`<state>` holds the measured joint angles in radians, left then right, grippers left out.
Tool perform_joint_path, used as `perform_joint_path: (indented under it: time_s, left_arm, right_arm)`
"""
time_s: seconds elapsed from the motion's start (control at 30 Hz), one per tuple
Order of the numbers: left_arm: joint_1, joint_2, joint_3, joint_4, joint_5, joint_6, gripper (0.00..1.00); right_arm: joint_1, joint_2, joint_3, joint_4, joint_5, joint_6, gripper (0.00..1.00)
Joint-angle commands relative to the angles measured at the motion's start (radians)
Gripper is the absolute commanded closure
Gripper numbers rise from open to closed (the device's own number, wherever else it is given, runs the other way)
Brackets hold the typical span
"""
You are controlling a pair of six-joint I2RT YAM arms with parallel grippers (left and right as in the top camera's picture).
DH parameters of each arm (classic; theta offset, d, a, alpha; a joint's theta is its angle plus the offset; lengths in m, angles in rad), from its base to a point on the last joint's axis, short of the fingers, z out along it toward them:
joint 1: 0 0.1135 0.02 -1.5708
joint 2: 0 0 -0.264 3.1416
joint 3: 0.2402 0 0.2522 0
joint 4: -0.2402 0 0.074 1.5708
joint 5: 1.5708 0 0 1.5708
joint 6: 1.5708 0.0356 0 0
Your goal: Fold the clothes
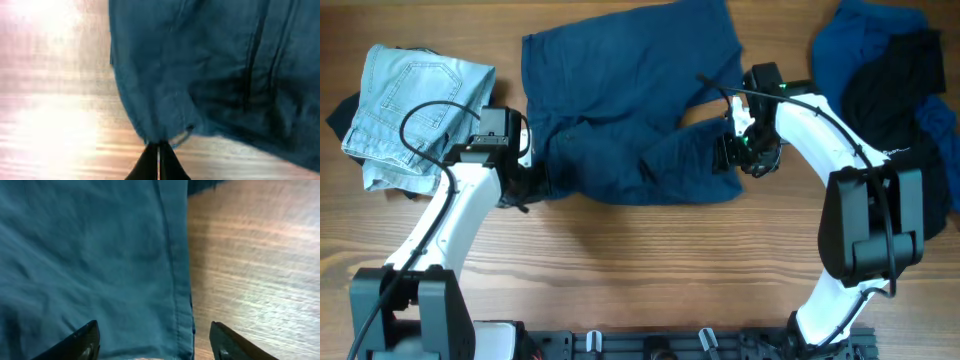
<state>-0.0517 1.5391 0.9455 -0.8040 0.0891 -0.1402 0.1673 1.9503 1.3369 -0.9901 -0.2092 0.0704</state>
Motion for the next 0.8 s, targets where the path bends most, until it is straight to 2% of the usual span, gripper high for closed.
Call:
perform_joint_path:
  time_s: [0.0, 0.07, 0.13, 0.2, 0.23, 0.37, 0.47, 0.67, 0.77]
  left_arm:
    - [0.001, 0.0, -0.046, -0.027, 0.022, -0.003, 0.96]
    - [0.001, 0.0, -0.054, -0.034, 0.022, -0.003, 0.96]
    - [0.001, 0.0, -0.056, -0.034, 0.022, -0.006, 0.96]
    - [0.001, 0.0, -0.056, -0.034, 0.023, -0.007, 0.96]
    - [0.001, 0.0, -0.056, -0.034, 0.023, -0.027, 0.96]
    - [0.001, 0.0, -0.066, -0.035, -0.009, -0.029, 0.96]
    - [0.004, 0.0, -0.069, -0.045, -0.159, -0.14, 0.96]
    - [0.004, 0.0, -0.069, -0.035, -0.162, -0.173, 0.96]
    - [0.003, 0.0, -0.073, -0.006, -0.083, -0.185, 0.96]
  right_arm:
    - [-0.003, -0.006, -0.052, 0.016, -0.021, 0.008, 0.35]
    - [-0.003, -0.006, -0.088, 0.037, 0.002, 0.012, 0.45]
    - [-0.003, -0.006, -0.105, 0.055, 0.008, 0.027, 0.61]
    - [-0.003, -0.006, -0.105, 0.062, 0.03, 0.042, 0.89]
    - [-0.005, -0.006, -0.105, 0.06, 0.046, 0.059, 0.96]
    - [-0.056, -0.014, -0.105, 0.04, 0.049, 0.07, 0.96]
    - [-0.136, -0.056, -0.105, 0.021, 0.048, 0.071, 0.95]
    - [-0.208, -0.072, -0.11, -0.099, 0.056, 0.065, 0.96]
    - [-0.208, -0.072, -0.114, -0.087, 0.052, 0.067, 0.96]
